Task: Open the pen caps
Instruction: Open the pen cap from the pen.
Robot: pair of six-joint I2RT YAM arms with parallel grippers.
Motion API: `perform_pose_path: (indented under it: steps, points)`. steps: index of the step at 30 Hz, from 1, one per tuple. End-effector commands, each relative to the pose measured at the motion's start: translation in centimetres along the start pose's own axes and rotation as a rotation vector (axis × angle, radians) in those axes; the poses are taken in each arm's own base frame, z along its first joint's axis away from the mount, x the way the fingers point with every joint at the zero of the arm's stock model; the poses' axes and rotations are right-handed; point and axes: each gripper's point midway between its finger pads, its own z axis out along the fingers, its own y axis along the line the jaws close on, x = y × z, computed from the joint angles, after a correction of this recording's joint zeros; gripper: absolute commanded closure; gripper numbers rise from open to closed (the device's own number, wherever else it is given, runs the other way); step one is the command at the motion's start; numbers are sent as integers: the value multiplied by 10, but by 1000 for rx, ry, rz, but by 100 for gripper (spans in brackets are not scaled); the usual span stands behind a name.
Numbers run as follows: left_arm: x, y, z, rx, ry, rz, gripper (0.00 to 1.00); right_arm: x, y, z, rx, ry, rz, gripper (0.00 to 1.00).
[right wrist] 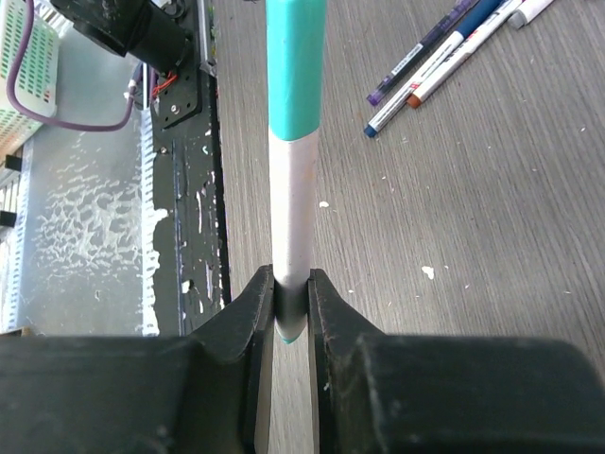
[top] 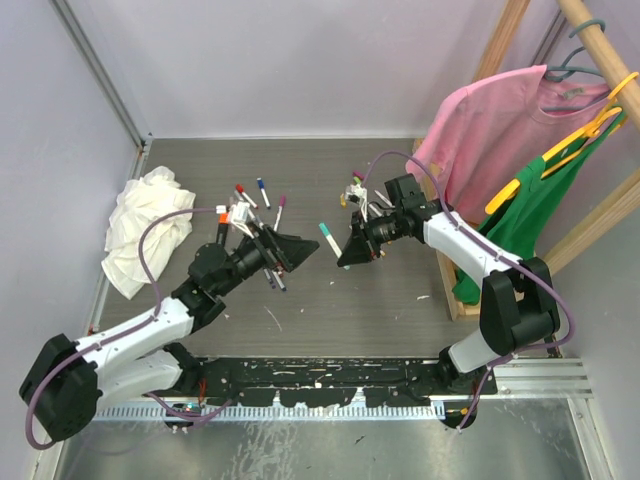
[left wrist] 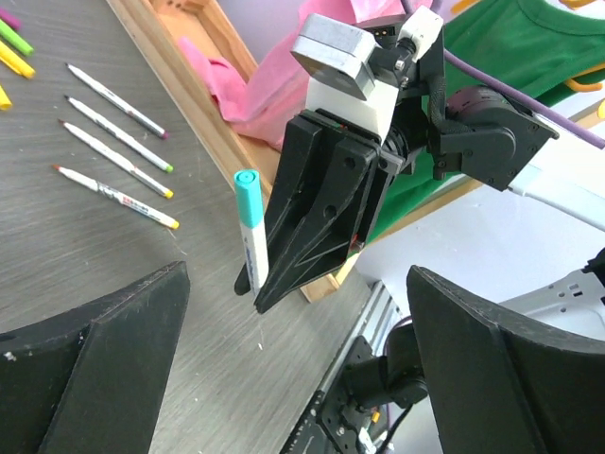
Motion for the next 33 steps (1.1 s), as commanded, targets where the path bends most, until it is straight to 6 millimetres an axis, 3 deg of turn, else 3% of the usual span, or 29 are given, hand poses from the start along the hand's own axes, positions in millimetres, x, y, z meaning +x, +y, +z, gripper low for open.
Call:
perform_pose_path:
  steps: [1, 6, 26, 33]
  points:
    - [-7, -25, 18, 73, 46, -27, 4, -14, 13, -5, -29, -11, -96, 99]
    - [-5, -17, 38, 44, 58, -61, 26, -13, 15, -3, -39, -5, -97, 99]
    - [3, 7, 57, -39, 85, -54, 64, -9, 18, 3, -53, 14, -97, 99]
    - [5, 6, 58, -32, 97, -47, 99, -9, 17, 4, -52, 17, -92, 98]
